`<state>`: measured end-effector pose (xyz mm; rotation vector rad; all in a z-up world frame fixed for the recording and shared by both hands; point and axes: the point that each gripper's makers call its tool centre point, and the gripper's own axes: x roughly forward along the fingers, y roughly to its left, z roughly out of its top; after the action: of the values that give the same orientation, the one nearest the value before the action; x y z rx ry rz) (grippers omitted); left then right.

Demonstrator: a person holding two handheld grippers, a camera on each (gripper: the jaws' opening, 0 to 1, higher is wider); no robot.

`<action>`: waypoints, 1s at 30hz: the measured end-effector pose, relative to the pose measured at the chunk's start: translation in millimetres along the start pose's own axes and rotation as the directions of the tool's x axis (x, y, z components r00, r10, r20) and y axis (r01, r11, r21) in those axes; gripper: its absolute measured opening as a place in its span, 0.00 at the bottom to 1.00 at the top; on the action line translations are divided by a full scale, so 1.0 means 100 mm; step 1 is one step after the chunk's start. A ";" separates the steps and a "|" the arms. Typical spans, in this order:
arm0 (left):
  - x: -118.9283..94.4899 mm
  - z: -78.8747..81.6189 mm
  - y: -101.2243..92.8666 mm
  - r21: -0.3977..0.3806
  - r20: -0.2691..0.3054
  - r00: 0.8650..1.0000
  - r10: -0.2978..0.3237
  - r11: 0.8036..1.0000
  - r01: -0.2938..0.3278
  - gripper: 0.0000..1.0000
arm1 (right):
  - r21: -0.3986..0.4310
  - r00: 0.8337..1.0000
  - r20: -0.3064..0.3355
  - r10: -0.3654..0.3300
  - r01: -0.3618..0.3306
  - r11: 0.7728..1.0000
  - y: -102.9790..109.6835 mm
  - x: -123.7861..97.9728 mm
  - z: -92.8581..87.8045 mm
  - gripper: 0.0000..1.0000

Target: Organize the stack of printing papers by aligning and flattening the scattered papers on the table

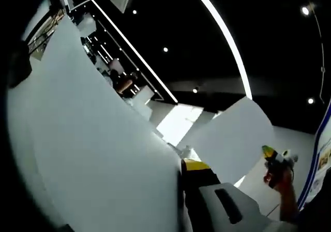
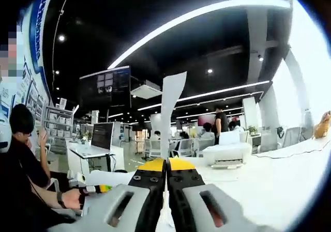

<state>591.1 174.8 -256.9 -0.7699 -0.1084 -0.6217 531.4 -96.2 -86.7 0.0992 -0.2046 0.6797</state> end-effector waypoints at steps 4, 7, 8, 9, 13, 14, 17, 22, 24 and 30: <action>0.00 0.00 0.00 0.000 0.000 1.000 0.002 1.000 -0.002 0.10 | -0.006 0.998 -0.004 0.057 -0.057 0.998 0.18 -0.03 0.09 0.00; 0.00 0.00 0.00 -0.001 0.000 1.000 0.001 1.000 -0.001 0.10 | -0.012 0.996 -0.001 0.094 -0.094 0.996 0.32 -0.07 0.17 0.00; 0.00 0.00 -0.01 -0.001 0.001 1.000 0.000 1.000 0.000 0.10 | -0.017 0.994 -0.001 0.106 -0.106 0.994 0.36 -0.08 0.20 0.00; 0.00 0.00 -0.01 -0.001 0.001 1.000 0.000 1.000 0.000 0.10 | -0.019 0.994 0.000 0.111 -0.111 0.994 0.38 -0.09 0.22 0.00; 0.00 0.00 -0.01 -0.001 0.001 1.000 0.000 1.000 0.000 0.11 | -0.039 0.989 -0.007 0.145 -0.145 0.989 0.49 -0.14 0.30 0.00; 0.00 0.00 -0.01 -0.001 0.002 1.000 0.000 1.000 0.000 0.11 | -0.042 0.989 -0.009 0.148 -0.148 0.988 0.50 -0.14 0.30 0.00; 0.00 0.00 -0.01 -0.001 0.002 1.000 -0.001 1.000 0.001 0.11 | -0.048 0.986 -0.024 0.166 -0.167 0.985 0.56 -0.15 0.29 0.00; 0.00 0.00 -0.01 0.004 0.001 1.000 -0.001 1.000 0.001 0.11 | -0.050 0.978 -0.055 0.201 -0.204 0.978 0.66 -0.16 0.25 0.00; 0.00 0.00 -0.01 0.004 0.001 1.000 -0.001 1.000 0.001 0.11 | -0.059 0.975 -0.067 0.212 -0.216 0.975 0.70 -0.16 0.23 0.00; -0.01 0.00 -0.01 0.009 0.000 1.000 -0.002 1.000 0.002 0.11 | -0.074 0.966 -0.100 0.238 -0.246 0.967 0.79 -0.17 0.18 0.00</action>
<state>589.6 174.1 -256.3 -0.7612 -0.1115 -0.6226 465.5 -48.6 -71.5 -0.0400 -0.1595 0.9161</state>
